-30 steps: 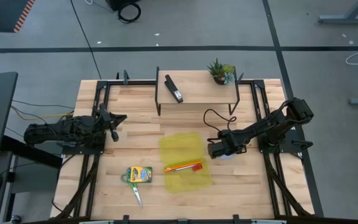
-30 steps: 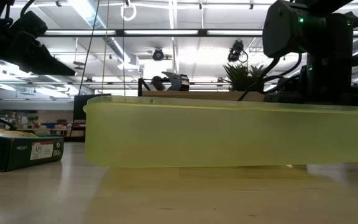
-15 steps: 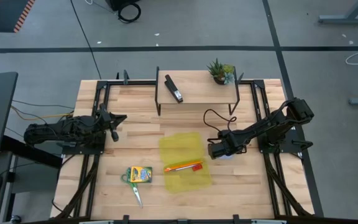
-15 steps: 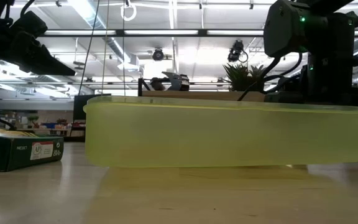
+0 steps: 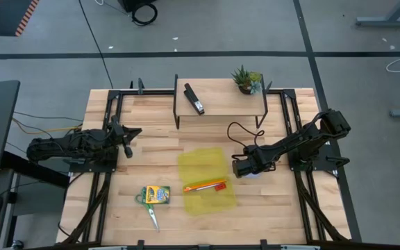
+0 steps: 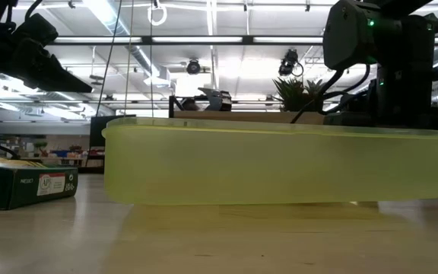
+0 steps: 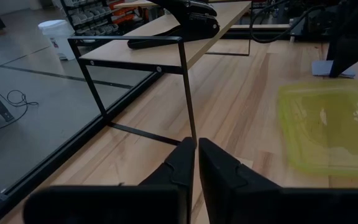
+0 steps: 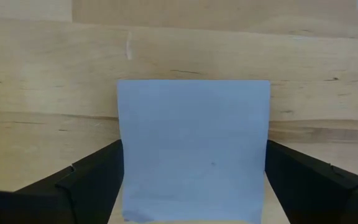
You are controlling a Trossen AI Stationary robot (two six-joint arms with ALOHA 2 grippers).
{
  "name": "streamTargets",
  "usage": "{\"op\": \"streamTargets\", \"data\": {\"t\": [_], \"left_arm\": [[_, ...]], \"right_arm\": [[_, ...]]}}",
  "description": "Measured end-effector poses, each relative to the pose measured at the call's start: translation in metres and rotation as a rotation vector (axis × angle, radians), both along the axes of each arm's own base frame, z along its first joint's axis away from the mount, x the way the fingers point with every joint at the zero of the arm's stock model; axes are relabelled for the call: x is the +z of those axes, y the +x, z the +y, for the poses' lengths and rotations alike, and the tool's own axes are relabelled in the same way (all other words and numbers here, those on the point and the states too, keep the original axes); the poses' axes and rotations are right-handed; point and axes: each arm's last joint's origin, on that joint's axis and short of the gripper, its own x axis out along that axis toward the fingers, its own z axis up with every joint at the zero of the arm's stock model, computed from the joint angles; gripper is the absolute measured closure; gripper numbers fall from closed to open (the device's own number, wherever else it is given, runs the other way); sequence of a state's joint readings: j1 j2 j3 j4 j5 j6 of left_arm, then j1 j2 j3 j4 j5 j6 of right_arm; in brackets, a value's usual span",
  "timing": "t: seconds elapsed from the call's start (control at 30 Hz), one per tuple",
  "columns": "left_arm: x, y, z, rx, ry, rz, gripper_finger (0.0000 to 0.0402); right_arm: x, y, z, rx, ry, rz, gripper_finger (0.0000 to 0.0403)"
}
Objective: Pack school essentials
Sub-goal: Put the white sticky note into the yellow supply box
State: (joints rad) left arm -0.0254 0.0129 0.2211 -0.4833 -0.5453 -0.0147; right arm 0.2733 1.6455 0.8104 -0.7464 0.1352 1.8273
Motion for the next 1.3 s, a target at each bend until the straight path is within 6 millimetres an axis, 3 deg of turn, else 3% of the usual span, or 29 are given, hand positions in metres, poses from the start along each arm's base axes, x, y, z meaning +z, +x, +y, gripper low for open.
{"op": "streamTargets", "data": {"t": [0.87,1.3], "left_arm": [[0.000,0.000,0.000,0.000,0.000,0.000,0.0368],[0.000,0.000,0.000,0.000,0.000,0.000,0.0373]], "right_arm": [[0.007,0.002,0.000,0.046,-0.036,0.016,0.0045],[0.020,0.000,-0.001,0.066,-0.017,-0.037,0.0045]]}}
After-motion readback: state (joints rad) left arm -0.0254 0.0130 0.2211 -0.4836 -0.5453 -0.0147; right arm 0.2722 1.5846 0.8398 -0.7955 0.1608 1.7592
